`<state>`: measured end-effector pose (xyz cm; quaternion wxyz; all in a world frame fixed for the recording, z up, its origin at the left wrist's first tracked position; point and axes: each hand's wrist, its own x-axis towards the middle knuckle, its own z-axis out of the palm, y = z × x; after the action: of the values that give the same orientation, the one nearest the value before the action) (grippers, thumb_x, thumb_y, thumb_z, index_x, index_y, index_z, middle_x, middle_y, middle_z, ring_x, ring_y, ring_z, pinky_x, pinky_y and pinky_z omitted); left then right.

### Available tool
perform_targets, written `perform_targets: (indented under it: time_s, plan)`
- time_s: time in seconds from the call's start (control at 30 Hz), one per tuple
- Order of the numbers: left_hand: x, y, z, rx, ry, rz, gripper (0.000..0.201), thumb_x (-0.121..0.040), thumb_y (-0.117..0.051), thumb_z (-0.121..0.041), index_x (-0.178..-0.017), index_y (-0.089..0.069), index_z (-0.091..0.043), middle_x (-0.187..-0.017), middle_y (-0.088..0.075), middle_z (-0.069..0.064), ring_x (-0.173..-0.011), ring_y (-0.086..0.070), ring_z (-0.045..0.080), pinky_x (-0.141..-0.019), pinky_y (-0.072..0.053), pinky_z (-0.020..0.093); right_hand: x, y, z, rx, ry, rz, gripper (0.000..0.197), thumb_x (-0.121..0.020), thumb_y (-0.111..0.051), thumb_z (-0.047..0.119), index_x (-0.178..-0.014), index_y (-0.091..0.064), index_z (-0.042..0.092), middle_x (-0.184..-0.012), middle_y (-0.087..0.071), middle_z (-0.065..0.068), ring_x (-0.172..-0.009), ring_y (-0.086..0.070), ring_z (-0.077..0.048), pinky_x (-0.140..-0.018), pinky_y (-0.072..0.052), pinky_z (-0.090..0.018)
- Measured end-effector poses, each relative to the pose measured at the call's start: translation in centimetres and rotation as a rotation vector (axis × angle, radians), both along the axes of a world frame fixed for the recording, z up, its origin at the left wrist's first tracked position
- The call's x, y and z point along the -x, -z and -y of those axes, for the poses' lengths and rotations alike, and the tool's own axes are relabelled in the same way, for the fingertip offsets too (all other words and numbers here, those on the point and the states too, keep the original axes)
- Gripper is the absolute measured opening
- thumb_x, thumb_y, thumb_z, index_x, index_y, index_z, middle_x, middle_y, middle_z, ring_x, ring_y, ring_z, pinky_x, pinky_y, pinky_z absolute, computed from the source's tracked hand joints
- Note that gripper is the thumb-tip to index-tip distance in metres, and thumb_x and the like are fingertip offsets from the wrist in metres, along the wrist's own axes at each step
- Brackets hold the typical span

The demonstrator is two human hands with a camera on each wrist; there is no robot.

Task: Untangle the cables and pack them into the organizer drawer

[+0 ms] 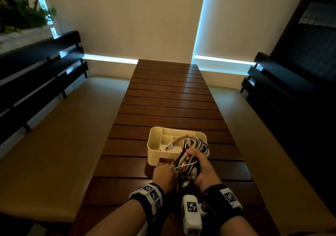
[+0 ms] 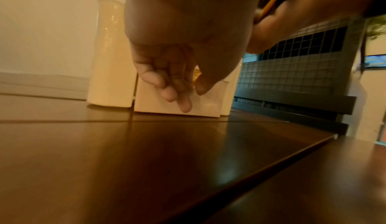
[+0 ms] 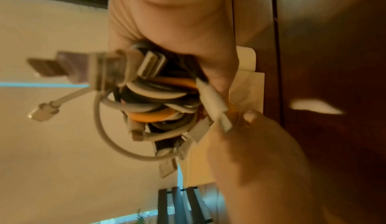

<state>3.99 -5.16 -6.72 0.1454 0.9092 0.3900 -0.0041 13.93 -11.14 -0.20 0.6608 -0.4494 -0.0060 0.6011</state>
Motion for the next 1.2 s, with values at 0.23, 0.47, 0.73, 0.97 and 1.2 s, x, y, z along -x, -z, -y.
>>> perform_targets:
  time_s: [0.23,0.47,0.73,0.97,1.2]
  plan:
    - [1.7,-0.5,1.2,-0.083,0.062,-0.142,0.026,-0.096,-0.037,-0.015,-0.107,-0.061,-0.009,-0.108,-0.066,0.01,-0.098,-0.063,0.031,-0.075,-0.048,0.037,-0.6,-0.4,-2.5,0.052,0.089,0.066,0.029,-0.085,-0.056,0.009,-0.058,-0.064,0.002,-0.055,-0.064,-0.01,-0.046,-0.063,-0.022,-0.046,-0.056,-0.032]
    - [3.6,0.4,3.5,0.024,0.09,-0.053,0.028,-0.096,-0.041,-0.026,-0.118,-0.056,-0.017,-0.109,-0.065,0.005,-0.099,-0.063,0.028,-0.076,-0.047,0.035,-1.1,-0.2,-2.9,0.105,0.024,0.193,0.013,-0.062,-0.072,0.011,-0.072,-0.067,0.005,-0.065,-0.068,-0.011,-0.055,-0.065,-0.024,-0.063,-0.055,-0.037]
    - [4.5,-6.1,-0.1,0.032,-0.337,0.64,0.018,-0.093,-0.051,-0.028,-0.106,-0.063,-0.023,-0.095,-0.066,-0.008,-0.082,-0.062,0.01,-0.075,-0.051,0.026,-2.1,-0.5,-1.4,0.101,-0.057,0.603,0.011,-0.077,-0.069,0.006,-0.081,-0.062,-0.002,-0.058,-0.065,-0.013,-0.036,-0.056,-0.023,-0.038,-0.047,-0.024]
    - [1.5,-7.2,-1.9,0.815,-0.041,0.893,0.114,-0.066,-0.066,-0.069,-0.149,0.006,-0.037,-0.16,-0.005,0.001,-0.144,-0.019,0.02,-0.114,-0.029,0.048,-1.3,-1.0,-0.9,-0.084,-0.129,0.719,0.043,-0.061,-0.077,0.013,-0.101,-0.067,0.002,-0.09,-0.072,-0.015,-0.083,-0.069,-0.03,-0.068,-0.057,-0.034]
    - [0.4,-6.3,-1.4,0.81,0.128,0.903,0.105,-0.058,-0.088,-0.008,-0.14,-0.022,-0.017,-0.13,-0.054,0.001,-0.122,-0.053,0.011,-0.104,-0.045,0.04,-0.3,-1.8,-0.9,-0.073,-0.058,0.737,0.033,-0.074,-0.068,-0.009,-0.103,-0.064,0.007,-0.093,-0.069,-0.011,-0.09,-0.066,-0.024,-0.073,-0.053,-0.033]
